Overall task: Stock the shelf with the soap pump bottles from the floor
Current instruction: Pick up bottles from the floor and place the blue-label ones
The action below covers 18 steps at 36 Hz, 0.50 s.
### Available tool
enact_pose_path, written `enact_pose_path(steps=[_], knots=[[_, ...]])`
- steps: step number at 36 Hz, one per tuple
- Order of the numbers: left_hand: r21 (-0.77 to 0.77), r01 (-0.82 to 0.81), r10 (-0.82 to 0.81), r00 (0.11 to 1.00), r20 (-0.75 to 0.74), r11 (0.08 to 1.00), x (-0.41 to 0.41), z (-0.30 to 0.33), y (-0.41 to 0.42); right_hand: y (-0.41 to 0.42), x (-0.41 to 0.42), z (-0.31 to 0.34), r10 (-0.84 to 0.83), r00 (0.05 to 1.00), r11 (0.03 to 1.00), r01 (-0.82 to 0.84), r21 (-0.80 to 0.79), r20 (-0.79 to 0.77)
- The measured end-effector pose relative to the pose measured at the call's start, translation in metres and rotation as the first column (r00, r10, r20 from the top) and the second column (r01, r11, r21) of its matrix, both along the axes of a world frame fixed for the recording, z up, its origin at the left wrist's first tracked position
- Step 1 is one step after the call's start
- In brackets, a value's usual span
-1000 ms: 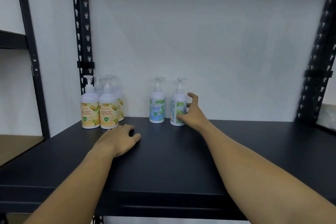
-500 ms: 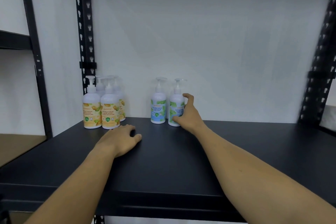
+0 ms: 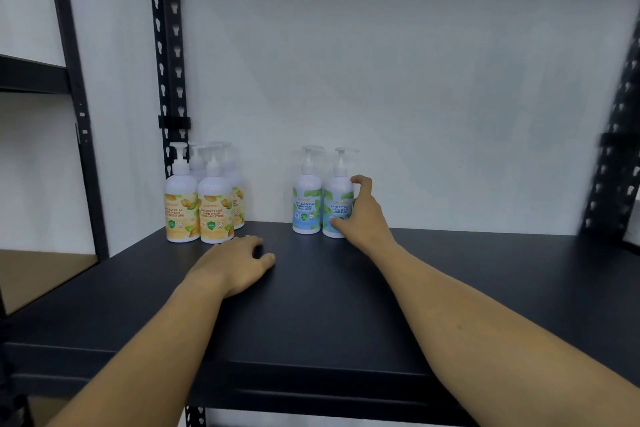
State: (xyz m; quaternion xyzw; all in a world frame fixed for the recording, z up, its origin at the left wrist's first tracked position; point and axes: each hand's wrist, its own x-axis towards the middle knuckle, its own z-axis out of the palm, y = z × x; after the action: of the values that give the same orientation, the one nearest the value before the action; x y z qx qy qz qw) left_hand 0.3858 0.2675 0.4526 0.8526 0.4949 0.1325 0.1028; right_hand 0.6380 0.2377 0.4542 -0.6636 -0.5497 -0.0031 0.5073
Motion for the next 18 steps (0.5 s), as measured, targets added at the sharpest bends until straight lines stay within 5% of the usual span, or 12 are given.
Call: enact_pose_path(steps=[18], knots=[[-0.013, -0.005, 0.005, 1.0, 0.003, 1.0, -0.0001, 0.0022, -0.0032, 0.0076, 0.0012, -0.0019, -0.004, 1.0, 1.0, 0.005, 0.022, -0.007]])
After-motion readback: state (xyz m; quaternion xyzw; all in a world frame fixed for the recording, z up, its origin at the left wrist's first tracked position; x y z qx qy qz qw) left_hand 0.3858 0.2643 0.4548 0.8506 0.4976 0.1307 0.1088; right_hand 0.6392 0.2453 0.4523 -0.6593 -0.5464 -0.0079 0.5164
